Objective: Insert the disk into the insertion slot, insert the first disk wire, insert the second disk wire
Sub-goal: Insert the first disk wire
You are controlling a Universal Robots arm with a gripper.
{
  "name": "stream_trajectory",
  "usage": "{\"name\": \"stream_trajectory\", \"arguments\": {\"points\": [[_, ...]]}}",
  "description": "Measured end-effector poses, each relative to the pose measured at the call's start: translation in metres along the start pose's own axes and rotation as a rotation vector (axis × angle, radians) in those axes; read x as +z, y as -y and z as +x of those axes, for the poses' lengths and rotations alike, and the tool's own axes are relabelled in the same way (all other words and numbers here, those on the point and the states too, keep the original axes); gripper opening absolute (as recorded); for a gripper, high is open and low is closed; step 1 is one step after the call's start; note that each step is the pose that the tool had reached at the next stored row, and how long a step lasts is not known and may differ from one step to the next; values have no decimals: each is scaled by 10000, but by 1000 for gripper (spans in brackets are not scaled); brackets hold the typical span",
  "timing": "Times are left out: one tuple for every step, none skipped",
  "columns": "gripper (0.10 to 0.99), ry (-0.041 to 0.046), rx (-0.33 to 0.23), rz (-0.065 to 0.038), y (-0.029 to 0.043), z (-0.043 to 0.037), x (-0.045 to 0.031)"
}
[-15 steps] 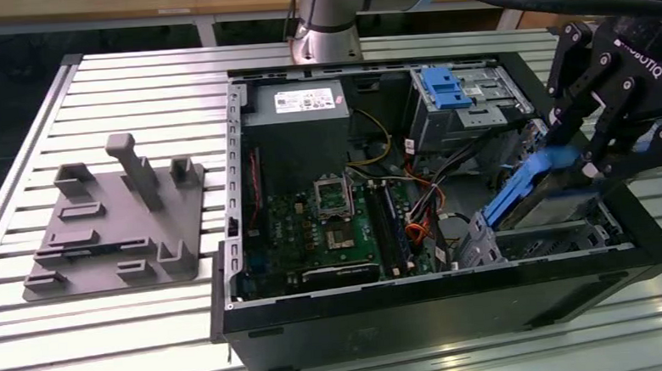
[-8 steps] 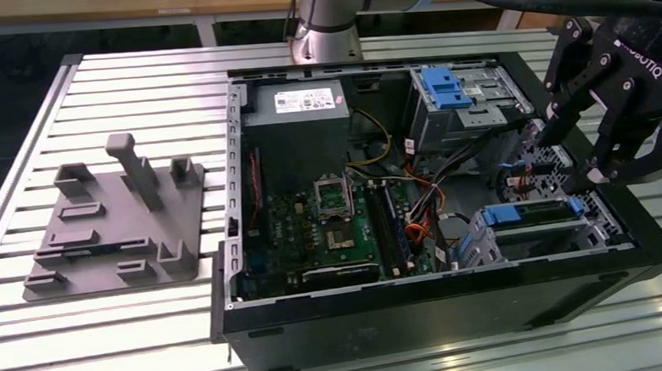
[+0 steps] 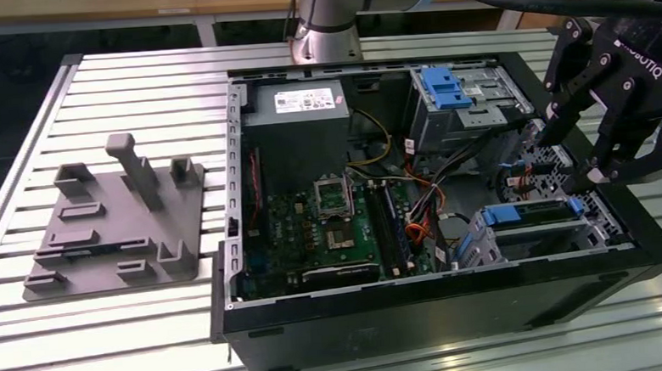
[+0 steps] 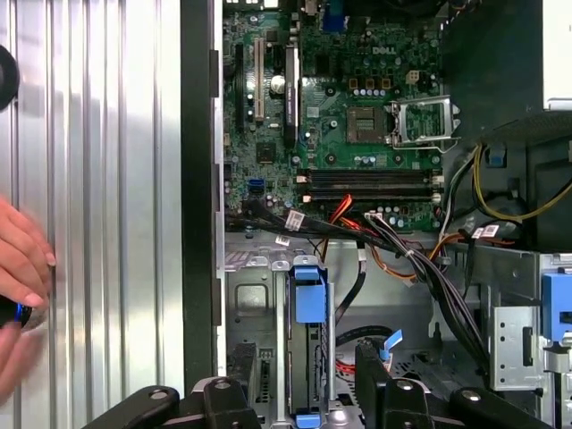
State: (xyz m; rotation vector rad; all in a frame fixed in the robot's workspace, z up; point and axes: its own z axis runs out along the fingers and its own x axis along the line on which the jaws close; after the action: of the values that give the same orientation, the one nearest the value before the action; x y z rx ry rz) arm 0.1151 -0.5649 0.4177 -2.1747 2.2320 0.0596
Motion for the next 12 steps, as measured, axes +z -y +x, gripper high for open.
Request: {"name": "stream_trajectory", "arguments": {"points": [[557,0,-3,0,0,0,0],[557,0,-7,0,0,0,0],[557,0,-10,0,0,0,0],[557,0,-14,0,0,0,0],[557,0,-17,-1,0,0,0],[557,-24,-21,-1,0,-4,0],[557,-136,-24,2,0,-25,2],[557,-304,-27,6,-1,-57,4],[557,-441,-27,9,0,-82,7],[557,-492,-25,11,3,-96,11],[557,-495,-28,11,15,-105,17],[557,-495,-33,10,45,-107,20]]}}
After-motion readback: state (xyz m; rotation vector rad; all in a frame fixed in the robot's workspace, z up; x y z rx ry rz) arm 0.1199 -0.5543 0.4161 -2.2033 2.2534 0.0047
